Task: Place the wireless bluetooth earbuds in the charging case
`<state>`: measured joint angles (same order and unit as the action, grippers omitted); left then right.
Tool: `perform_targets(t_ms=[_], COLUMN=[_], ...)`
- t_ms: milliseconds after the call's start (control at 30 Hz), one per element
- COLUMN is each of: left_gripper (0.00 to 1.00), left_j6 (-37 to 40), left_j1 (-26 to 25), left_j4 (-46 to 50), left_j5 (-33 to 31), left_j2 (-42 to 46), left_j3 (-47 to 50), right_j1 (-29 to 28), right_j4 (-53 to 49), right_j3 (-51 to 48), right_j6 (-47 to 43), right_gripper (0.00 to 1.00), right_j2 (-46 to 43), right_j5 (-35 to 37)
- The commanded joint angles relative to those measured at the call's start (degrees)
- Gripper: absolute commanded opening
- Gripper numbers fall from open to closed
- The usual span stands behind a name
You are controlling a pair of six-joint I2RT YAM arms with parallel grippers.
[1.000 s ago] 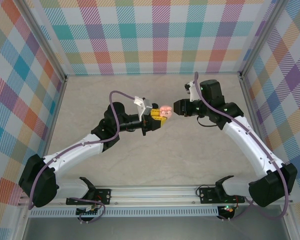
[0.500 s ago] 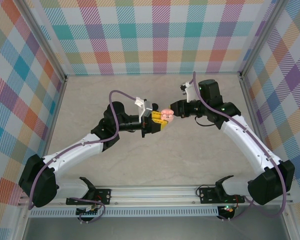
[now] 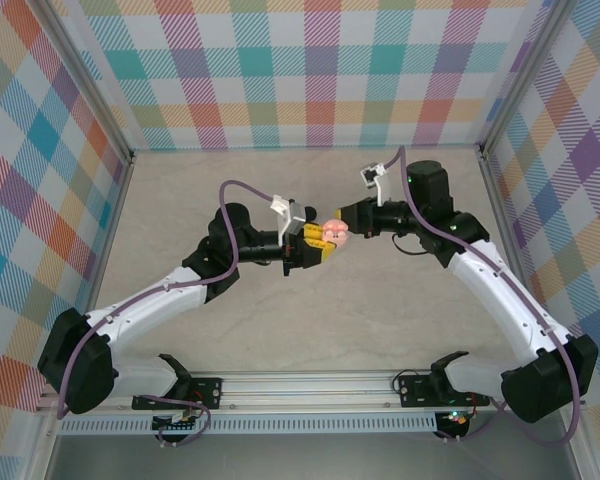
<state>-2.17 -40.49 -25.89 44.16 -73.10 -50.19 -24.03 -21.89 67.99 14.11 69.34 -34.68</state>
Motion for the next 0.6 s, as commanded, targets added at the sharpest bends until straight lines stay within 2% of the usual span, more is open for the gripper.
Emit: perform_targets(t_ms=[0,167,267,367,433,567], left_gripper=[0.24,0.24,0.24,0.25,0.25,0.26], left_j6=[-0.8,-0.7,-0.9,-1.0,-1.9,-5.6], left_j1=[-1.0,-0.9,-1.0,-0.8,-0.4,1.4], left_j4=[0.3,0.8,1.0,2.4,5.2,9.2], left_j5=[0.6,-0.5,-1.0,-3.4,-7.4,-12.4], left_j2=[-0.6,-1.2,-1.3,-1.3,-2.0,-4.1], left_j3=[-1.5,-1.4,-1.5,-1.8,-2.7,-4.3], right_j1=[0.3,0.4,0.3,0.3,0.4,0.4], right_j4=[2.7,2.1,1.0,-1.3,-4.6,-11.4], right_j3=[-0.5,-0.2,0.0,0.2,1.1,3.3], right_j6=[0.0,-0.4,-0.7,-0.6,-0.3,0.8], right_gripper=[0.25,0.25,0.25,0.27,0.28,0.27], right_j2=[-1.1,-0.8,-0.9,-1.5,-1.6,-0.9], right_j5=[-3.8,-6.4,-3.6,5.5,14.8,28.3])
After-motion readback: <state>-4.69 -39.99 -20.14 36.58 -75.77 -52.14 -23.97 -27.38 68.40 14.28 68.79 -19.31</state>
